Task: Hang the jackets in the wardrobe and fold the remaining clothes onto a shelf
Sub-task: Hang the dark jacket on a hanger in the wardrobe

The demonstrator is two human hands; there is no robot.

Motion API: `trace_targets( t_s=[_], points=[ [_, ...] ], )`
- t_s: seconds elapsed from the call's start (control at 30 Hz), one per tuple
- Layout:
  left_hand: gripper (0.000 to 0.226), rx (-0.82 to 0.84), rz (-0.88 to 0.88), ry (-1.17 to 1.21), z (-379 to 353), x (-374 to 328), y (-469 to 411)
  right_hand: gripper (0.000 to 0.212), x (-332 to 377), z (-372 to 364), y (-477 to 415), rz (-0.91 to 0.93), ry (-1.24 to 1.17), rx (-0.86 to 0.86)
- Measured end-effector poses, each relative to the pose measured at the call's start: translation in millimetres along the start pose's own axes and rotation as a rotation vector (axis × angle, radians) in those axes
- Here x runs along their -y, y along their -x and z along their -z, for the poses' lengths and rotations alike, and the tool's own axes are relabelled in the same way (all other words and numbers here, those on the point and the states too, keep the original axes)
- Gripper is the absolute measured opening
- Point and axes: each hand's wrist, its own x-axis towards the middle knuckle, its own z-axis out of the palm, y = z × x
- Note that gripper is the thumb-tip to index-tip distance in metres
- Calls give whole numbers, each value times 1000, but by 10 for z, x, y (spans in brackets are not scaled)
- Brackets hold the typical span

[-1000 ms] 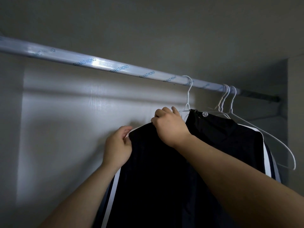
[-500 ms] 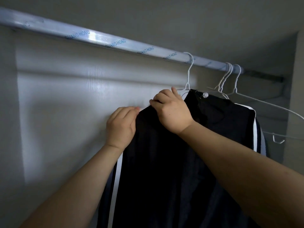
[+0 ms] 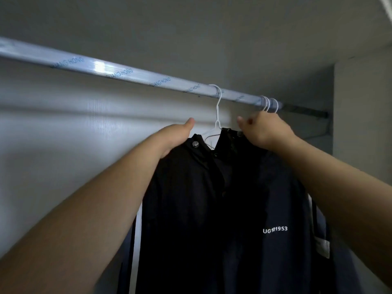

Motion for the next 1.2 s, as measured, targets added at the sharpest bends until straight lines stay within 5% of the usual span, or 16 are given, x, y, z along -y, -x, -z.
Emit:
trace_targets(
  t_s=[0.2, 0.37, 0.53, 0.8, 0.93, 1.1, 1.2],
  points=[
    [40, 330, 278, 25, 75, -206, -215, 51, -50, 68, -341, -95, -28, 371],
    [22, 339, 303, -71, 106, -228, -322, 52, -68, 58, -437, -215, -287, 594],
    [22, 285, 327, -92, 191, -213, -380, 37, -107, -52, -485, -224, -186, 846],
    [14, 323, 357, 179, 313, -124, -445, 62, -207, -187, -466, -235, -557, 955],
    [28, 351, 368, 62, 308, -154, -492, 69, -103, -218, -517, -232, -565, 971],
    [15, 445, 323, -178, 285, -243, -494, 32, 108, -307, -560, -52, -408, 1057],
    [32, 466, 235, -198, 247, -300, -492, 19, 143, -329, -538, 80, -366, 1200]
  ],
)
